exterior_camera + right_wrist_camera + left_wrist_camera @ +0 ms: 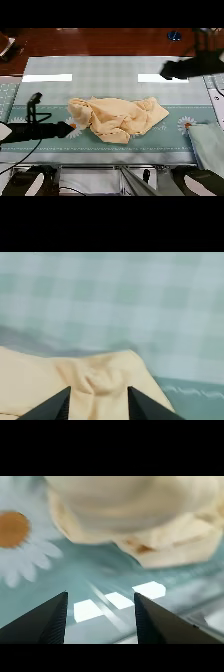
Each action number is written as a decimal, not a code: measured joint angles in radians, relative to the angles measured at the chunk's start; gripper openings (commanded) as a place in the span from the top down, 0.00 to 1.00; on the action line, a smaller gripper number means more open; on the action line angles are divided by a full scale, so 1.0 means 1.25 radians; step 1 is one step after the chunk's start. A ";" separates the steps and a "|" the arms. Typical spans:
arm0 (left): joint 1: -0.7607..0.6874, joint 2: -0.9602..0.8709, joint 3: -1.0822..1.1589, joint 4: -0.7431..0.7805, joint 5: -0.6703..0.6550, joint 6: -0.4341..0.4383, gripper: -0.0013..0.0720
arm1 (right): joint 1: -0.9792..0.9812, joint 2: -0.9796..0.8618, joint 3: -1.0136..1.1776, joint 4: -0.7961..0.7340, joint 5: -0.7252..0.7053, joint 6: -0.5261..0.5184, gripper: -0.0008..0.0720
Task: Fold the shirts.
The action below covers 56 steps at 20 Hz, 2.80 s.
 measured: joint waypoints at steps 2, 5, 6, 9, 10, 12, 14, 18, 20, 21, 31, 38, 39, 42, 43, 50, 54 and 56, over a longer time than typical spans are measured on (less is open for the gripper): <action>-0.054 -0.030 -0.039 -0.047 0.006 0.011 0.29 | -0.111 0.074 -0.141 0.024 -0.011 -0.005 0.42; -0.155 -0.103 -0.075 -0.119 0.091 0.019 0.29 | -0.215 0.154 -0.334 0.117 -0.043 -0.041 0.42; -0.187 -0.131 -0.081 -0.142 0.133 0.019 0.29 | -0.232 0.169 -0.379 0.146 -0.056 -0.053 0.42; -0.278 -0.218 -0.091 -0.226 0.290 0.019 0.29 | -0.261 0.195 -0.472 0.222 -0.074 -0.082 0.42; -0.301 -0.245 -0.092 -0.257 0.342 0.018 0.29 | -0.266 0.199 -0.488 0.238 -0.080 -0.088 0.42; -0.329 -0.296 -0.093 -0.309 0.419 0.016 0.29 | -0.272 0.204 -0.507 0.263 -0.082 -0.095 0.42; -0.344 -0.341 -0.086 -0.342 0.461 0.015 0.29 | -0.276 0.207 -0.518 0.278 -0.085 -0.100 0.42; -0.356 -0.411 -0.045 -0.381 0.505 0.017 0.34 | -0.277 0.209 -0.527 0.291 -0.085 -0.104 0.42; -0.358 -0.442 -0.015 -0.374 0.523 0.027 0.94 | -0.278 0.209 -0.536 0.293 -0.085 -0.104 0.42; -0.359 -0.454 0.001 -0.370 0.523 0.036 0.95 | -0.278 0.209 -0.545 0.294 -0.085 -0.104 0.42; -0.359 -0.484 0.085 -0.385 0.492 0.124 0.95 | -0.278 0.126 -0.647 0.334 -0.121 -0.090 0.44; -0.359 -0.484 0.091 -0.386 0.484 0.134 0.95 | -0.278 -0.051 -0.606 0.446 -0.222 -0.131 0.44; -0.359 -0.484 0.091 -0.386 0.484 0.135 0.95 | -0.276 -0.073 -0.594 0.463 -0.225 -0.141 0.44; -0.359 -0.484 0.091 -0.386 0.484 0.136 0.95 | -0.235 -0.137 -0.544 0.493 -0.249 -0.166 0.96; -0.359 -0.484 0.092 -0.386 0.484 0.136 0.95 | -0.213 -0.155 -0.522 0.490 -0.252 -0.175 0.96; -0.224 -0.414 0.222 -0.385 0.398 0.185 0.95 | -0.099 -0.135 -0.182 0.461 -0.149 -0.190 0.96; -0.071 -0.334 0.453 -0.385 0.300 0.197 0.95 | -0.059 -0.073 0.165 0.339 -0.100 -0.124 0.96; 0.005 -0.299 0.587 -0.385 0.238 0.200 0.95 | -0.049 -0.044 0.345 0.290 -0.062 -0.107 0.96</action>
